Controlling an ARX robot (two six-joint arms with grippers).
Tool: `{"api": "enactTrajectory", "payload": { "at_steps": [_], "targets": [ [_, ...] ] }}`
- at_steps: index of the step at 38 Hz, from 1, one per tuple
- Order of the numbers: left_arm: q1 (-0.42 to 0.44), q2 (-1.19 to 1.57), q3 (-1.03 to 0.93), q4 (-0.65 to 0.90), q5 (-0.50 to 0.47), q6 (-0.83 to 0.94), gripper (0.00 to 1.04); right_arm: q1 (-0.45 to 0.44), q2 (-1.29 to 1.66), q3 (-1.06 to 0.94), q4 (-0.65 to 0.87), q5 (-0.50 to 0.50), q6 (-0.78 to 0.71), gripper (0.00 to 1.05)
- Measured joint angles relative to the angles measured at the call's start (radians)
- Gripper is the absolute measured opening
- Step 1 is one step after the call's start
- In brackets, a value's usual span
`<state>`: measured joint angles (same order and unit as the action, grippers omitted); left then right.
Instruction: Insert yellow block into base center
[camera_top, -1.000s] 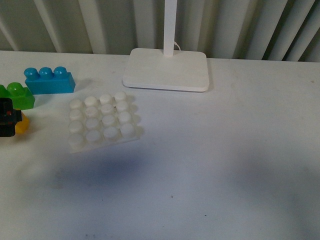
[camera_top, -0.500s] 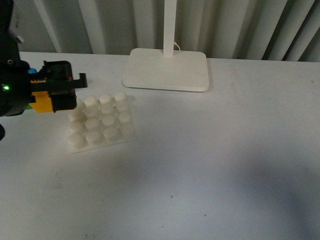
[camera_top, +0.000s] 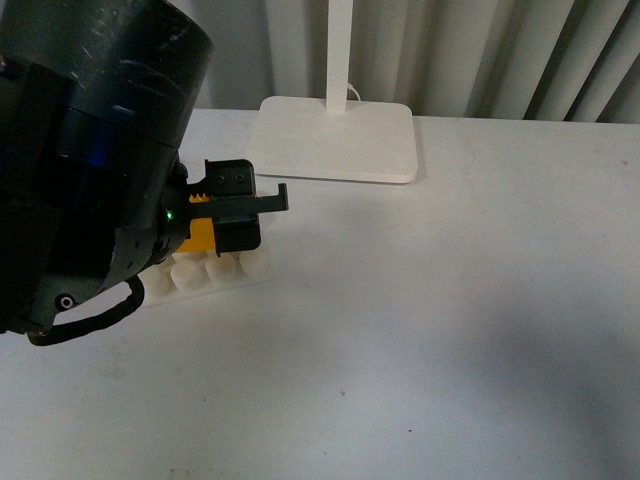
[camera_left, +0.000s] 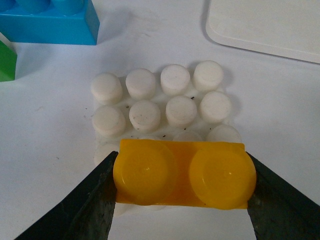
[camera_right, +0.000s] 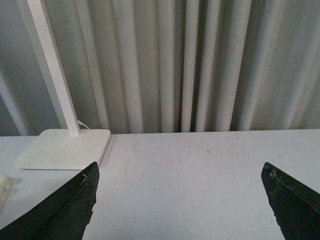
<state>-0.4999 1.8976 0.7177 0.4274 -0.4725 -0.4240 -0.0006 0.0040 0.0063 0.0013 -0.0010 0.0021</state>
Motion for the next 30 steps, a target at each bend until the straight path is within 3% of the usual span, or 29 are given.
{"api": "enactTrajectory", "payload": {
  "at_steps": [30],
  "targets": [
    [0.014,0.121,0.083,0.014,-0.008,-0.003,0.65,0.000,0.000,0.000,0.000,0.000,0.000,0.95]
  ]
}}
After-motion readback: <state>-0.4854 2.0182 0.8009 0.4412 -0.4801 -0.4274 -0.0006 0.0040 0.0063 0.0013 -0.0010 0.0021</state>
